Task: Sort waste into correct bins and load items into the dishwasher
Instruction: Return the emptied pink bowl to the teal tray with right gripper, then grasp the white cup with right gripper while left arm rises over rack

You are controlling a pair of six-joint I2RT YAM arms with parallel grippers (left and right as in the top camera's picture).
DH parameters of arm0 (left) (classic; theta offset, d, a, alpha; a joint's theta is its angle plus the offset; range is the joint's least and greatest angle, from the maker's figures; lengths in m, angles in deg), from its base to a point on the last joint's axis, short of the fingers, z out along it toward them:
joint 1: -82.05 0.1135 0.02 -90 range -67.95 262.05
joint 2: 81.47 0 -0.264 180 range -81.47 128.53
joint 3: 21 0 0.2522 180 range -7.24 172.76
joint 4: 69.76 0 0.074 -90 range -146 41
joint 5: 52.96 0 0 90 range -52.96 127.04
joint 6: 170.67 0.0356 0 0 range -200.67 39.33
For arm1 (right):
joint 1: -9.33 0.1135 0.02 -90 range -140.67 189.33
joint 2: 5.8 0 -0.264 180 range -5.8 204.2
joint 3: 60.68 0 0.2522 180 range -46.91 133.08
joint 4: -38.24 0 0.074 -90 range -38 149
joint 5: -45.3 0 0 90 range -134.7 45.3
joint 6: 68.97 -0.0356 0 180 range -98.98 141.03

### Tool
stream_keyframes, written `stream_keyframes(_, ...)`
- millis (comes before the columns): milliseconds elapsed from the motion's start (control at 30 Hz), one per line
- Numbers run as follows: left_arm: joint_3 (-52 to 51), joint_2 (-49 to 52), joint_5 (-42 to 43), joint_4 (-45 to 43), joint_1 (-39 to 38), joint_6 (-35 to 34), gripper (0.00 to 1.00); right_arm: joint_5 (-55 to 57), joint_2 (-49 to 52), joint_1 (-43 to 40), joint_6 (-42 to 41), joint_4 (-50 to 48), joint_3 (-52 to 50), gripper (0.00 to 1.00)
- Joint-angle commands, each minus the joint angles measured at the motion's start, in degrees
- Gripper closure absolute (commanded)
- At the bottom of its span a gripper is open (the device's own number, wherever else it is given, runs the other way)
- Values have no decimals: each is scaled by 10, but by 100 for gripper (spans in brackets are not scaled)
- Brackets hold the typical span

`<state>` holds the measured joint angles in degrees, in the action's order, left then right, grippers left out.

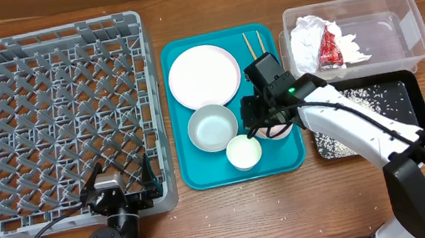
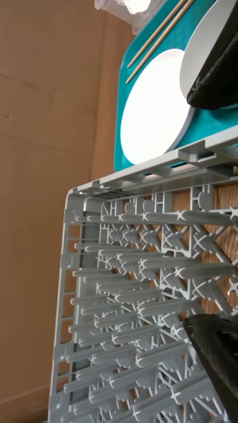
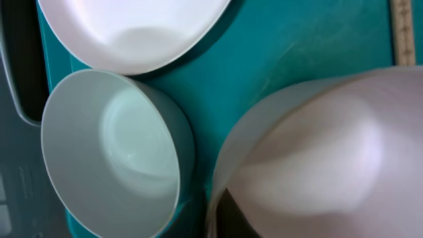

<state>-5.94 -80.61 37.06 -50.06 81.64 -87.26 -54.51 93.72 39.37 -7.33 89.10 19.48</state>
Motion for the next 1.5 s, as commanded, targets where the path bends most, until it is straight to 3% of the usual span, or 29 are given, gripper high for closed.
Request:
stream_keyframes(0, -4, -5, 0, -2, -4, 10, 0, -15, 3, 2, -4, -4, 10, 85)
stream_keyframes(233, -4, -5, 0, -2, -4, 10, 0, -28, 1, -1, 1, -2, 24, 78)
stream_keyframes(533, -4, -5, 0, -2, -4, 10, 0, -28, -30, -50, 18, 171, 189, 71)
stream_keyframes(667, -4, -5, 0, -2, -4, 10, 0, -36, -54, -49, 18, 238, 226, 65)
stream_keyframes(767, -4, -5, 0, -2, -4, 10, 0, -45, -70, -49, 18, 270, 226, 50)
stream_keyframes(833, -4, -5, 0, -2, -4, 10, 0, -45, -76, -49, 17, 297, 226, 47)
stream_keyframes(1067, -4, -5, 0, -2, -4, 10, 0, -44, -85, -48, 17, 381, 226, 46)
stream_keyframes(1467, -4, -5, 14, -32, -4, -5, 0, -22, -85, -7, 17, 377, 224, 42)
